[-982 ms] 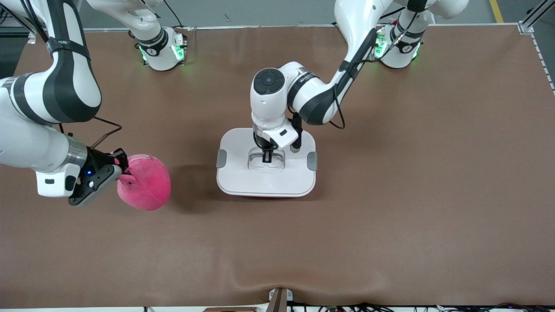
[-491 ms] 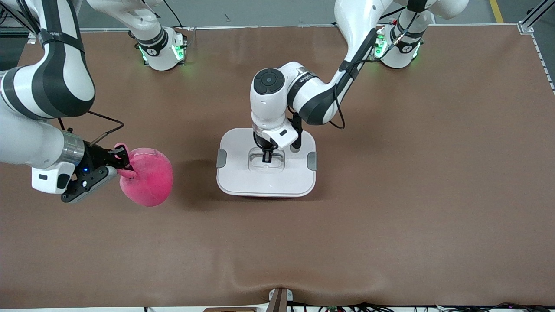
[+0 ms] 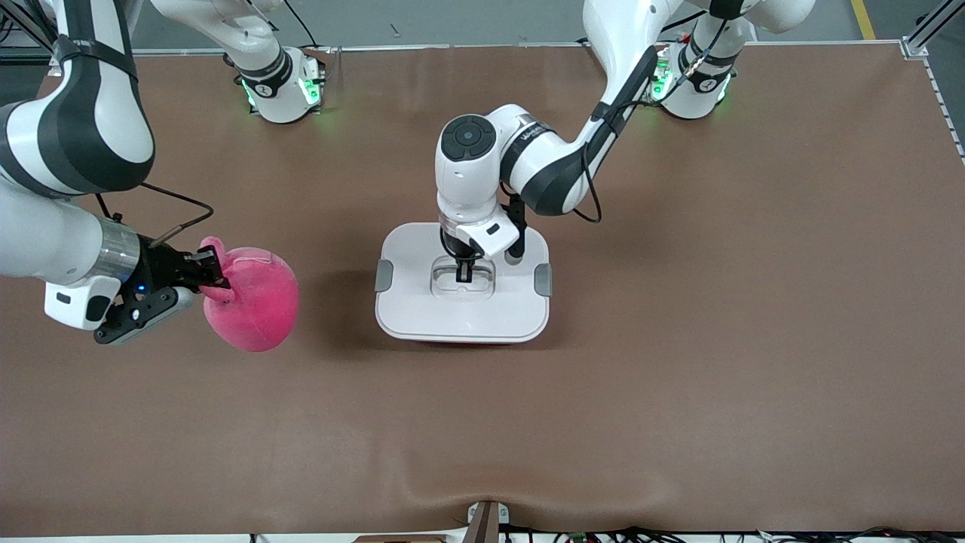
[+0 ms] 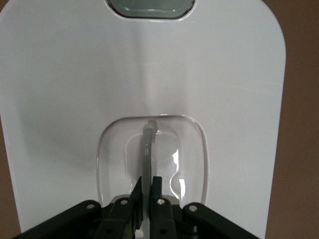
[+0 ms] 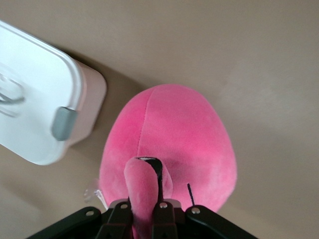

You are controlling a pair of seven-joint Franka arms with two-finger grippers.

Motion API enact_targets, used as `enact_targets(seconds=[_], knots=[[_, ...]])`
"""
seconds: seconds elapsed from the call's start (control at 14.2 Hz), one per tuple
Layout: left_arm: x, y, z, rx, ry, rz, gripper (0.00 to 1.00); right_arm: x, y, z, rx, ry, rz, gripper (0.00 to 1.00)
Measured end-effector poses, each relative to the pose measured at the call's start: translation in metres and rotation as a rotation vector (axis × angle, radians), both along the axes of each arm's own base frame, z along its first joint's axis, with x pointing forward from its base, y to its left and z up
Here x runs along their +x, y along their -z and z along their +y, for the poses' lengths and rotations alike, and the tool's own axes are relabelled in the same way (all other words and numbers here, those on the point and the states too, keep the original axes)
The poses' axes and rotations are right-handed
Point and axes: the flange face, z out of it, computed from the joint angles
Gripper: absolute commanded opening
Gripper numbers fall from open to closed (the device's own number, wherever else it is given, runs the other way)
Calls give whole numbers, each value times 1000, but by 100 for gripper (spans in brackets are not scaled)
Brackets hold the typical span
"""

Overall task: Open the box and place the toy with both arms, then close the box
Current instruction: 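Lift the lid off with the left gripper while the right gripper lifts the toy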

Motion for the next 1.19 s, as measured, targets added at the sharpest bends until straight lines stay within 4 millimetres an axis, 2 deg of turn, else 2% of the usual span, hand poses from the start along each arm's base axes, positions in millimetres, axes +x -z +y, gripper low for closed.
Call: enact_targets(seconds=[0.21,0.42,0.63,0.77,0.91,1.19], knots=[[2,-9,2,-8,-3,-8,0,-3,-7,3,21,55,33,0],[6,-26,10,-3,-7,-10,0,-5,-8,5,14,117,63,0],[16,-41,24,5,-12,-15,0,-5,-9,11,37,183,87,0],[30,-48,40,4,-21,-23,0,-6,-10,17,72,236,111,0],[44,-51,57,15,-16,-21,0,-8,-12,31,111,286,144,0],[71,-59,98,46,-18,-2,0,-18,-16,90,197,349,227,0]])
